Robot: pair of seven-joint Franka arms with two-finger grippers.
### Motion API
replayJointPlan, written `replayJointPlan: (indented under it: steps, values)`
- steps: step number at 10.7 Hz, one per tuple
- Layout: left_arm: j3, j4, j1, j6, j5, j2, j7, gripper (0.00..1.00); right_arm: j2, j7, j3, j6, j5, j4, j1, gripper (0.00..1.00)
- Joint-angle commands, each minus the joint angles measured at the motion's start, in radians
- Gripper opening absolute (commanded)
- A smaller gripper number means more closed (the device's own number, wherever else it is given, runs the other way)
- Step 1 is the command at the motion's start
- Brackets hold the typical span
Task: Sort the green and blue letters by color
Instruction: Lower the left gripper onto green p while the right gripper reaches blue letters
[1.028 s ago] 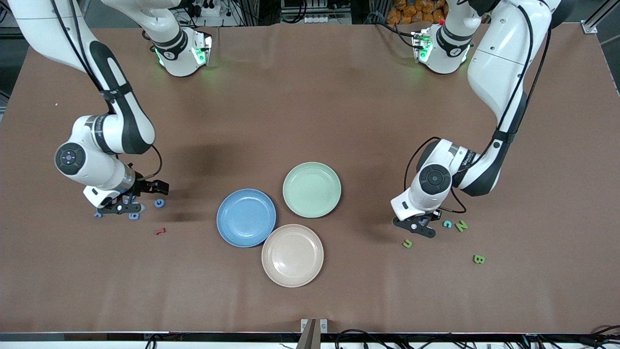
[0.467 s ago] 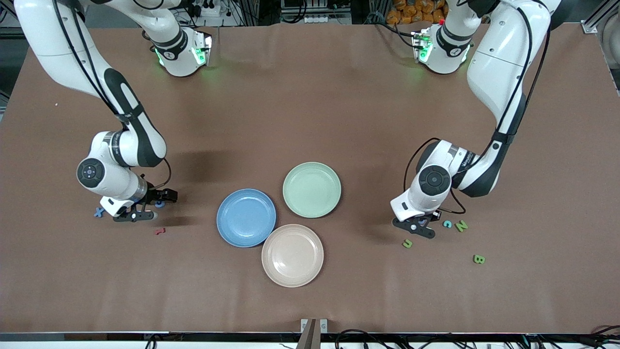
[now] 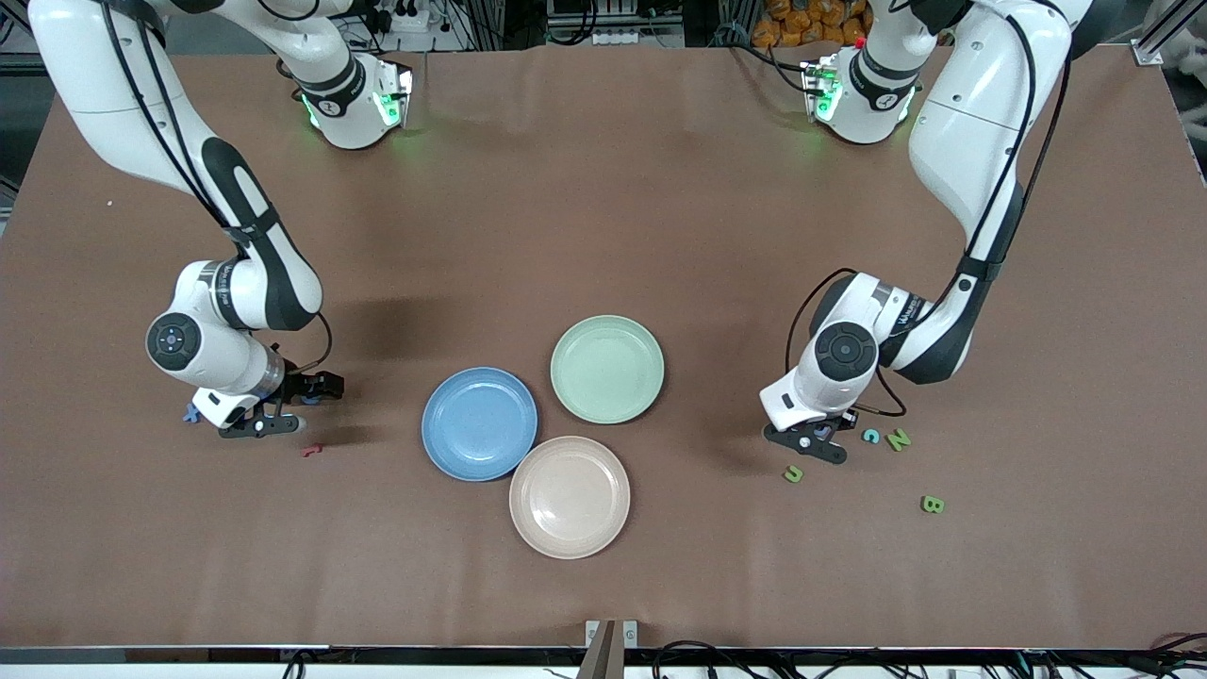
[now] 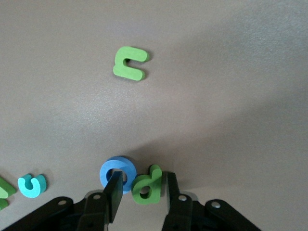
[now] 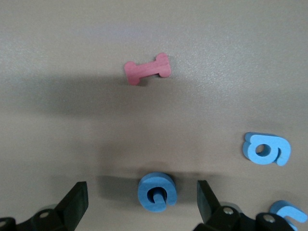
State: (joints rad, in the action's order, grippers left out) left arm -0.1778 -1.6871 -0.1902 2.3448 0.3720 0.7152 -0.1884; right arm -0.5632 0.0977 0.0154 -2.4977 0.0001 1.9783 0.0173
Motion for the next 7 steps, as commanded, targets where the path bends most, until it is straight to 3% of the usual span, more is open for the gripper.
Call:
replayJointPlan:
  steps: [1,3,4,7]
  values:
    - [0.004,0.018,-0.018,0.004,0.035,0.013,-0.055,0.42,-0.014,0.017,0.006,0.014,0.004,-0.019,0.012,1.00]
    - [0.004,0.020,-0.023,0.004,0.035,0.018,-0.059,0.42,-0.014,0.005,0.006,0.016,0.004,-0.018,0.003,1.00]
    - [0.004,0.023,-0.023,0.004,0.035,0.020,-0.059,0.42,-0.012,0.004,0.006,0.020,0.004,-0.016,0.001,0.83]
    - [0.006,0.024,-0.021,0.004,0.038,0.020,-0.057,0.38,-0.012,0.005,0.006,0.019,0.004,-0.007,0.016,0.11]
